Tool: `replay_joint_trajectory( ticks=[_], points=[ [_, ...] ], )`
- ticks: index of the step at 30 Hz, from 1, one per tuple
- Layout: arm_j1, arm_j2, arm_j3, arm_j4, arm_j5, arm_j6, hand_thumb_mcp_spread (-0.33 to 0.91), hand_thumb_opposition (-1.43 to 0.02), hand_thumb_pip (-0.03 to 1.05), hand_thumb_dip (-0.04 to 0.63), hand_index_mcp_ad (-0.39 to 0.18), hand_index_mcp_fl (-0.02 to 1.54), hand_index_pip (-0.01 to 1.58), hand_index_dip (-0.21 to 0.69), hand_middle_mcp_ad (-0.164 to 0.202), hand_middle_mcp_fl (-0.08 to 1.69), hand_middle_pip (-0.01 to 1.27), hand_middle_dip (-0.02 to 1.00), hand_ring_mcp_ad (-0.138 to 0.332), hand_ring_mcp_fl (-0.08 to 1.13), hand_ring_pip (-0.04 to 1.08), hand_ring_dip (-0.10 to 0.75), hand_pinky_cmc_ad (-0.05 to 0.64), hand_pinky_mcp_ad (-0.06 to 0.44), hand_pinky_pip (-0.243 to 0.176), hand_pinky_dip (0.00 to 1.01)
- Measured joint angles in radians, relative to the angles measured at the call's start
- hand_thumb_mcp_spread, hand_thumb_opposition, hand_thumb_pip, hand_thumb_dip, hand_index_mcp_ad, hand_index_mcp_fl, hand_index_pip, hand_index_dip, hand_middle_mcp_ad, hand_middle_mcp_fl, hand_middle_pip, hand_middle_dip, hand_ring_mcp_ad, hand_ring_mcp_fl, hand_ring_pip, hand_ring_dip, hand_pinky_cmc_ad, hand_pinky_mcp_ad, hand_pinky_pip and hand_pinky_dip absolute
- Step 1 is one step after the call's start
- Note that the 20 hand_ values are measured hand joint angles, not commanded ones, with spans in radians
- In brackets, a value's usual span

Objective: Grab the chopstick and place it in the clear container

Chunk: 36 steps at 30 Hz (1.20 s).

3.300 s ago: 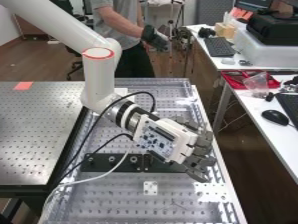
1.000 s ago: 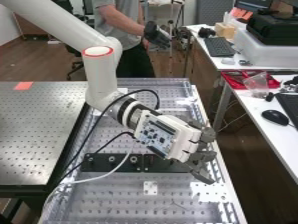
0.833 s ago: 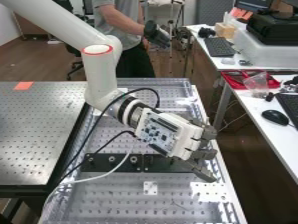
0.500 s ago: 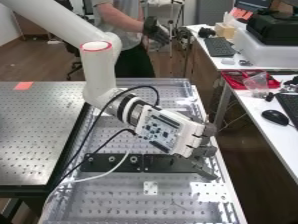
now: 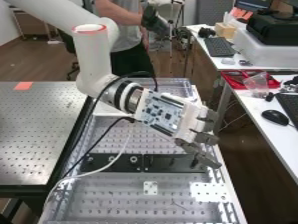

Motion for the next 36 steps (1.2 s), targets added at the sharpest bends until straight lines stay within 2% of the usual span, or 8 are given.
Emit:
replay_joint_trajectory(
  ticks=[15, 20, 27, 32, 36],
  points=[
    [-0.008, 0.081, 0.024, -0.064, -0.064, -0.082, 0.68, -1.08, 0.50, 0.284, -0.096, 0.96, 0.95, 0.002, 0.028, 1.09, 0.58, 0.75, 0.054, 0.90, 0.10, 0.546, 0.400, 0.257, 0.065, 0.15],
    [0.010, 0.136, -0.007, -0.059, -0.088, -0.119, 0.67, -1.08, 0.50, 0.284, -0.096, 0.96, 0.95, 0.002, 0.024, 1.09, 0.58, 0.75, 0.054, 0.90, 0.10, 0.546, 0.400, 0.255, 0.065, 0.15],
    [0.062, 0.207, -0.071, -0.062, -0.106, -0.134, 0.67, -1.08, 0.50, 0.284, -0.098, 0.97, 0.95, 0.005, 0.028, 1.09, 0.58, 0.75, 0.054, 0.90, 0.11, 0.546, 0.398, 0.258, 0.065, 0.15],
    [0.124, 0.255, -0.127, -0.066, -0.051, -0.136, 0.67, -1.08, 0.50, 0.284, -0.099, 0.97, 0.94, 0.019, 0.024, 1.10, 0.58, 0.75, 0.054, 0.90, 0.10, 0.546, 0.396, 0.262, 0.065, 0.15],
    [0.175, 0.273, -0.146, -0.086, 0.011, -0.128, 0.67, -1.08, 0.50, 0.284, -0.098, 0.97, 0.94, 0.019, 0.024, 1.10, 0.58, 0.75, 0.054, 0.90, 0.10, 0.546, 0.396, 0.264, 0.066, 0.15]
  ],
)
